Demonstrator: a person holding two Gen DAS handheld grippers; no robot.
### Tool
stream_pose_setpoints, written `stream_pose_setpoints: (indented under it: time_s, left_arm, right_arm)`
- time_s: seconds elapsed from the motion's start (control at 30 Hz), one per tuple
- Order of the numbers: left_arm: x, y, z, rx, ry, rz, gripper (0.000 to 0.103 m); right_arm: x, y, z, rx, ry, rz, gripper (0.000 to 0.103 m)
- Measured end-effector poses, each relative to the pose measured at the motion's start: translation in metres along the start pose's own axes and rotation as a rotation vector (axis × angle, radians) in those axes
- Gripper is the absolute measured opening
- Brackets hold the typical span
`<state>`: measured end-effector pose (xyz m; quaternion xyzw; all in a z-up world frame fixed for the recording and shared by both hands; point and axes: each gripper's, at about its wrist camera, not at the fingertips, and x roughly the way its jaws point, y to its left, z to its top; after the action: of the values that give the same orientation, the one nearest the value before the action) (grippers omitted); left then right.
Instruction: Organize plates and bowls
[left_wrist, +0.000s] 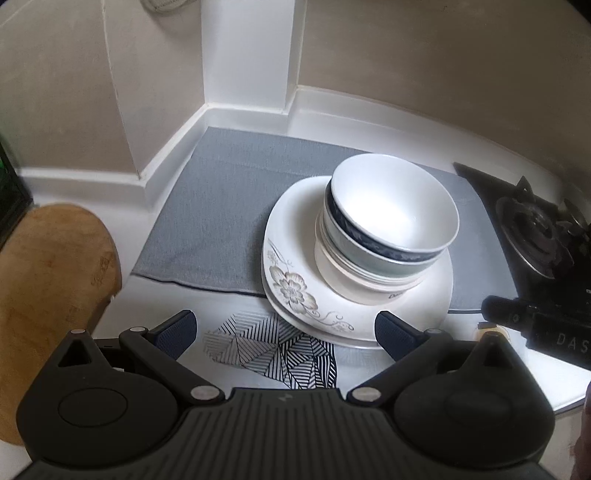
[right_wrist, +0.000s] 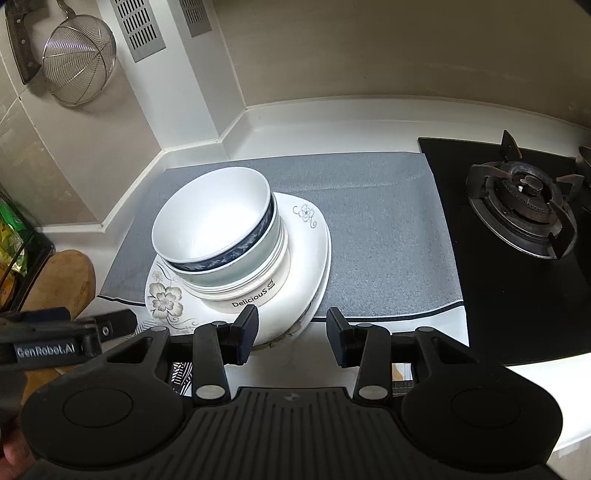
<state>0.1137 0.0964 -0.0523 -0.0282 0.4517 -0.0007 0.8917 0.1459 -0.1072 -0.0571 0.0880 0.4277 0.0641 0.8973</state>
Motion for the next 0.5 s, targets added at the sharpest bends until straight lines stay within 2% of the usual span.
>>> stream_pose_setpoints:
  time_s: [0.5]
  left_arm:
    - [0.0, 0.007, -0.001, 0.002, -0.001, -0.001, 0.103]
  right_arm:
    - [0.011, 0.021, 0.003, -0.043, 0.041, -0.002, 0.043]
